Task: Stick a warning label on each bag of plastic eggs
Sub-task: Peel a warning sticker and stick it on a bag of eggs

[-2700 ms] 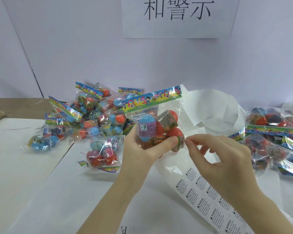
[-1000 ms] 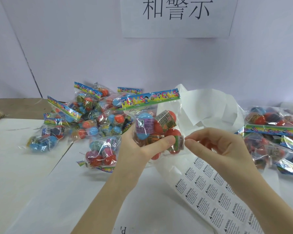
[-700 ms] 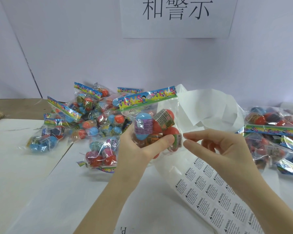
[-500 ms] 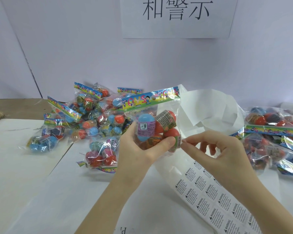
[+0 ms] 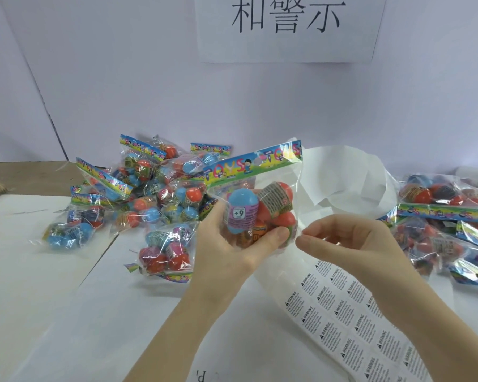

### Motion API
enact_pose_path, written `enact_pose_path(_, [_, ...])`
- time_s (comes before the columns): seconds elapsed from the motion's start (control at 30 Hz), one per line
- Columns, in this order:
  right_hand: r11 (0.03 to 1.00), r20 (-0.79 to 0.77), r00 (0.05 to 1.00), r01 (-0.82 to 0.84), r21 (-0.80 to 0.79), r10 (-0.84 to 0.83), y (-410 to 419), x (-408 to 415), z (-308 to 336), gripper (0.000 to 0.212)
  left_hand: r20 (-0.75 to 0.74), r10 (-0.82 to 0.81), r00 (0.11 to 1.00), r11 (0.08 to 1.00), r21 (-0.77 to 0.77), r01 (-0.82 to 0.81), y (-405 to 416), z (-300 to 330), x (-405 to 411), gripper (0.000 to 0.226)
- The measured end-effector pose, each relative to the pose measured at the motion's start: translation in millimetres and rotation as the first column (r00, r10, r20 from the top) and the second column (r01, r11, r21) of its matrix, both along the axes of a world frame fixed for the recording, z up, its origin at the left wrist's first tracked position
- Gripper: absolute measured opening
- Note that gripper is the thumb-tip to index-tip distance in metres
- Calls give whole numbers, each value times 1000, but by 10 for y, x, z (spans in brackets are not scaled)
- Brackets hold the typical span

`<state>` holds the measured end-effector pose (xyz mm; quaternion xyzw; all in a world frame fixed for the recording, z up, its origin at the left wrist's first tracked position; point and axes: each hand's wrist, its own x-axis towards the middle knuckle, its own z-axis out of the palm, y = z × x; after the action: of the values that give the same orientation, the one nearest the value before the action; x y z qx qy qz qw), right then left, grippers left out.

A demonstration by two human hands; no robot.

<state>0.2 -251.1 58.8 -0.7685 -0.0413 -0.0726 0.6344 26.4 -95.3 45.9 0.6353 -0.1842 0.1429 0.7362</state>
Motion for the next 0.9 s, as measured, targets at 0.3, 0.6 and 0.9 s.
enact_pose_path(0.3, [992, -154, 981, -111, 65, 120, 7, -21, 25, 20, -15, -12, 1000, 1000, 6, 12, 0, 2, 1, 38])
enact_pose_path(0.6, [1000, 60, 998, 11, 1, -11, 61, 23, -68, 26, -124, -29, 992, 999, -19, 27, -3, 33, 4, 36])
enact_pose_path(0.9, [943, 391, 899, 282, -178, -195, 113, 14, -161, 19, -251, -74, 965, 995, -82, 55, -1, -22, 47, 28])
